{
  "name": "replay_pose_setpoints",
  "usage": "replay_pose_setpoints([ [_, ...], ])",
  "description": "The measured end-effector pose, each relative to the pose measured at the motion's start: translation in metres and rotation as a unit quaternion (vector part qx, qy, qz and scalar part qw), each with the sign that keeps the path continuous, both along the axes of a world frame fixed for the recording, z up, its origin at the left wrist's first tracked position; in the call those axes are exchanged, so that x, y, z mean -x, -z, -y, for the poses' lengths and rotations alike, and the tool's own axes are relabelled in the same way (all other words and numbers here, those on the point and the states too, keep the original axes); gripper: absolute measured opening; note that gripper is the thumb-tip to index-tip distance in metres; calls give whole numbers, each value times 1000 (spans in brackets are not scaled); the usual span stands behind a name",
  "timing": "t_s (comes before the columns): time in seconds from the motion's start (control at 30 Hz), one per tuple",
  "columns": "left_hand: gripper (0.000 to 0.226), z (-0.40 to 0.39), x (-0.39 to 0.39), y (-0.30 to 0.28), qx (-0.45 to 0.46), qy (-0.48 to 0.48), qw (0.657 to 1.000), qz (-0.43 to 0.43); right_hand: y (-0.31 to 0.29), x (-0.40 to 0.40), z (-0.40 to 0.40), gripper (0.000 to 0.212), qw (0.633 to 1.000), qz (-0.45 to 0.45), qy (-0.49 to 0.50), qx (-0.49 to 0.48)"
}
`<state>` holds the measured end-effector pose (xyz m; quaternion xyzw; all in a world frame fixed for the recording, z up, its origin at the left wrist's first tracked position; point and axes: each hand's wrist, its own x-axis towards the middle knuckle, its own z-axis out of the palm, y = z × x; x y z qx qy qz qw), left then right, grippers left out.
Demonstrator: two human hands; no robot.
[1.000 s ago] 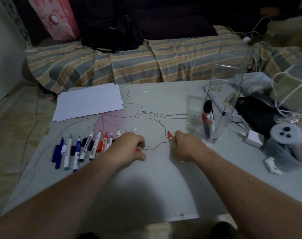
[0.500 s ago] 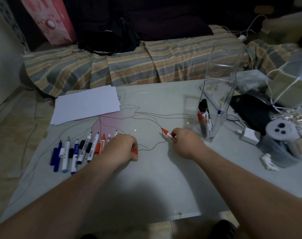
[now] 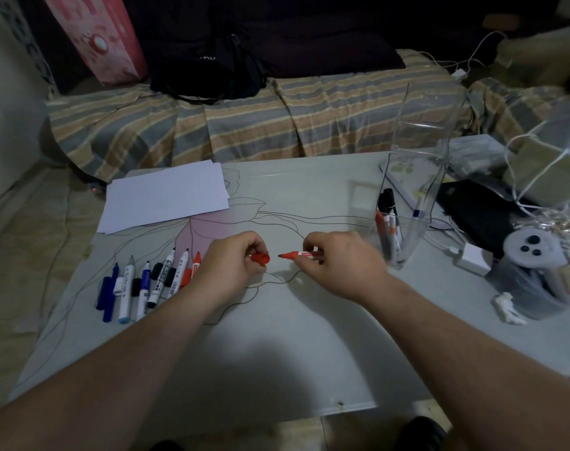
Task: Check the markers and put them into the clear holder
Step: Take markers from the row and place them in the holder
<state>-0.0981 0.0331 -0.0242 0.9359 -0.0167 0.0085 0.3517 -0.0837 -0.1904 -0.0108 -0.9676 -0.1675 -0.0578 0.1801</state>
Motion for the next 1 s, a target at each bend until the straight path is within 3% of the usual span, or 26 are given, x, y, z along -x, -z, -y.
replay_pose_setpoints([
  [0.27,17,8,3,-9,-29,43,998,19,-1,2,-5,33,999,46,-20,7],
  [0.4,17,14,2,-12,-89,108,987,75,2,0,-7,28,995,78,-66,5],
  [0.53,20,14,2,-13,-167,130,974,78,-1,0,-7,21,986,124,-109,34],
  [0.63,19,18,5,-19,-171,138,971,96,-6,2,-8,23,983,135,-121,31],
  [0.83,19,24,13,-29,-165,154,969,103,-7,14,-9,18,992,47,-106,-42],
  [0.9,18,26,16,-28,-165,172,968,81,-6,13,-7,13,991,22,-130,8],
  [1.0,26,34,23,-25,-39,148,987,38,-22,14,6,9,982,-70,-164,55],
])
